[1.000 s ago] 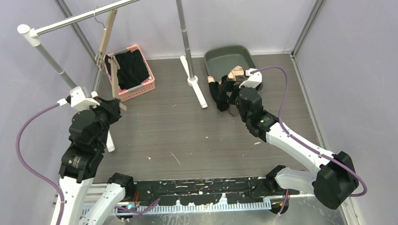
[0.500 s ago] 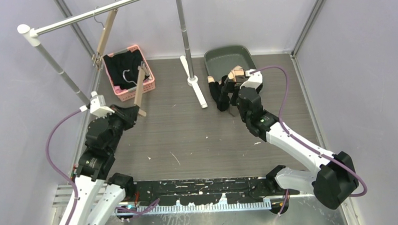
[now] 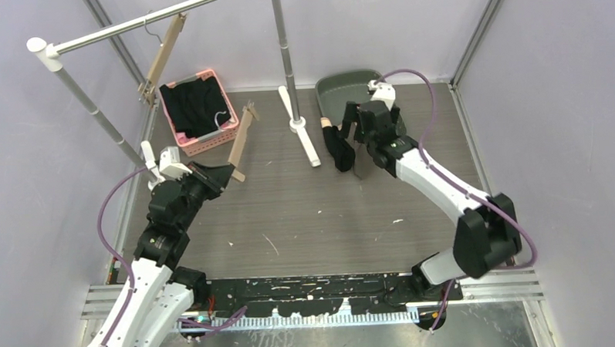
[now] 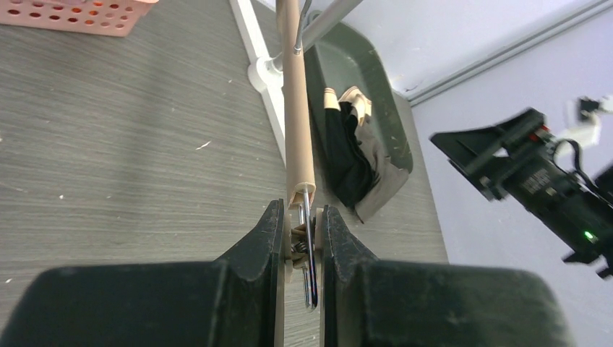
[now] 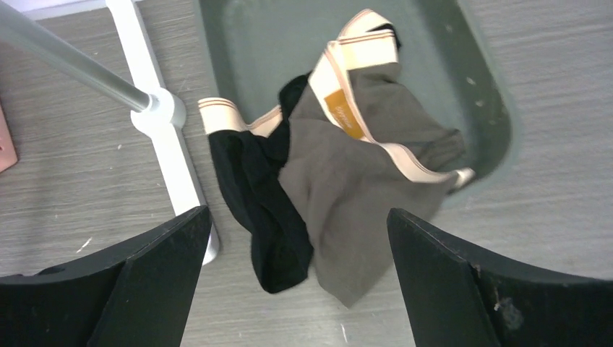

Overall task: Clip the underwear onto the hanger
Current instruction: Pick up the underwear from the bin.

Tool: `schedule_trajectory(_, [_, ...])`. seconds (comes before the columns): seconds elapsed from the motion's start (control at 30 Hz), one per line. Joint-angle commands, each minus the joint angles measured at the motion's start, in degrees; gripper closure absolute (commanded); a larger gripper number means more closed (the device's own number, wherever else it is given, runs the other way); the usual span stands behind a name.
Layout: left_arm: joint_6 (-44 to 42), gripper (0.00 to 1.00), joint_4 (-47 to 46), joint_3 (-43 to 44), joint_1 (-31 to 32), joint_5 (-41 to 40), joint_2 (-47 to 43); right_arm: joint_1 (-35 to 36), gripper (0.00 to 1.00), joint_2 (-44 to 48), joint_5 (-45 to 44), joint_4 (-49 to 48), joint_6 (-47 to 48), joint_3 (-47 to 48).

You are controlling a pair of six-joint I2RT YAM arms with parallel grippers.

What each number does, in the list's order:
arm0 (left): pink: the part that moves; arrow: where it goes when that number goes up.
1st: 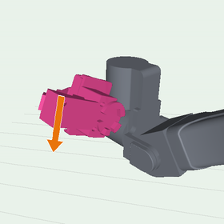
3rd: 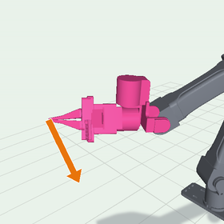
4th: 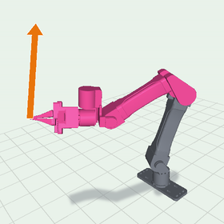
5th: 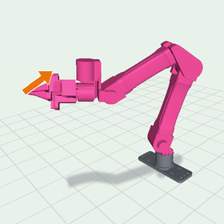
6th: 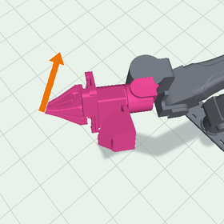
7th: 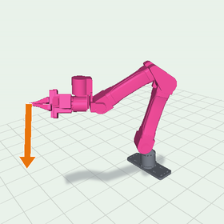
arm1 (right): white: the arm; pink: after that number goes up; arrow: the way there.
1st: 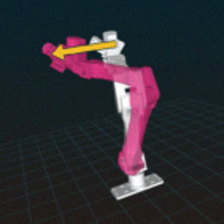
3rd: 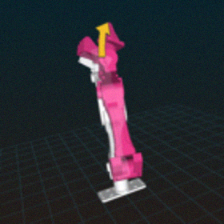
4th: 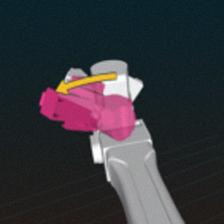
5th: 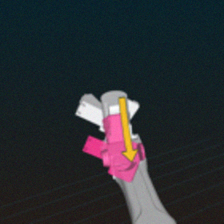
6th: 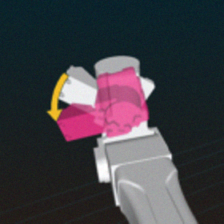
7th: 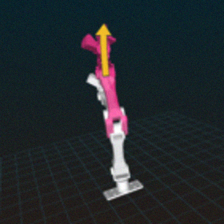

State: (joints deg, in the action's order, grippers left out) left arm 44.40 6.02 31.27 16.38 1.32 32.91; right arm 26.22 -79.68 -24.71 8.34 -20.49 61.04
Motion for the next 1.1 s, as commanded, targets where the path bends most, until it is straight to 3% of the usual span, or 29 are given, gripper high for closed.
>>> schedule_trajectory(0.0, [1.1,1.00,-9.0,0.6,0.1,2.6,-1.2,0.0,0.03,-6.8,6.8,1.6,3.1,9.7])
schedule_trajectory(0.27, [-0.1,1.00,-6.2,1.0,0.1,1.2,-3.5,0.0,0.11,-20.6,10.8,3.4,4.4,21.1])
schedule_trajectory(0.5, [-0.8,1.00,-4.4,1.5,0.1,0.1,-5.0,-0.3,0.25,-29.5,11.6,5.2,4.3,28.5])
schedule_trajectory(0.83, [-0.8,1.00,-5.2,1.2,0.1,0.1,-3.8,-0.3,0.25,-36.0,12.7,8.5,6.5,36.7])
schedule_trajectory(1.07, [-1.1,1.00,-5.0,1.1,0.1,-0.5,-4.2,-1.3,0.27,-36.9,10.3,9.1,4.9,35.1])
